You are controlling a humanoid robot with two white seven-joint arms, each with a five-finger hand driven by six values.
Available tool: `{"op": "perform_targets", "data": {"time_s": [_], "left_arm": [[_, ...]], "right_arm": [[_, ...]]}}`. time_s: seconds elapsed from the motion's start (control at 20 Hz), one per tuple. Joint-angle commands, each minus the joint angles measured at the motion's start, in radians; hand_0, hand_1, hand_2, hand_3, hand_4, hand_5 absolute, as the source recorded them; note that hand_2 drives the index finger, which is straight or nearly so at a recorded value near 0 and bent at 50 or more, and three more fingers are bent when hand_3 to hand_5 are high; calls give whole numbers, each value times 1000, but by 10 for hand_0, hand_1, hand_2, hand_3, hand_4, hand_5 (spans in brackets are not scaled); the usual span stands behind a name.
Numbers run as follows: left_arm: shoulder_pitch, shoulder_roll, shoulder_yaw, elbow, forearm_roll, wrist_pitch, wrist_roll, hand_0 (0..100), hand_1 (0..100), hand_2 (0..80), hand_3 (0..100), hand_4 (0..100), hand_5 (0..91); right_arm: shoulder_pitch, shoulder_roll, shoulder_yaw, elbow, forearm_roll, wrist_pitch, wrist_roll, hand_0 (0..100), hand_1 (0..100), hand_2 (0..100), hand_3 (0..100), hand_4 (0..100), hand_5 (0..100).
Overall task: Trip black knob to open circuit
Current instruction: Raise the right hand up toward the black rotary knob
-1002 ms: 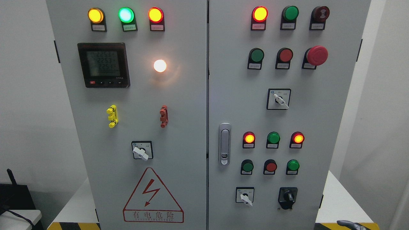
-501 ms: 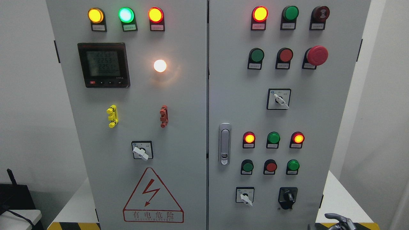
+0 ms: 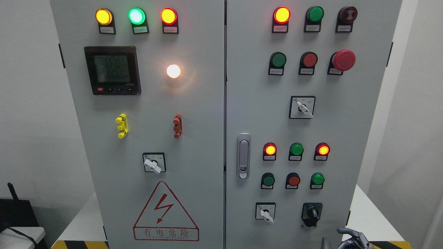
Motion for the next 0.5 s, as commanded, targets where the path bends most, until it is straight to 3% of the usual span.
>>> {"op": "perform_targets", "data": {"time_s": [0.0, 0.45], "left_arm": [[-8, -1, 0, 0, -32, 0, 1, 120, 389, 0, 0, 0, 0], [-8, 0, 0, 0, -34, 0, 1, 120, 389, 0, 0, 0, 0]], "right_arm": [[-42, 31, 34, 78, 5, 19, -8, 263, 780, 429, 807, 889, 947], [-71, 34, 28, 121, 7, 35, -27, 271, 783, 425, 801, 888, 947]]}}
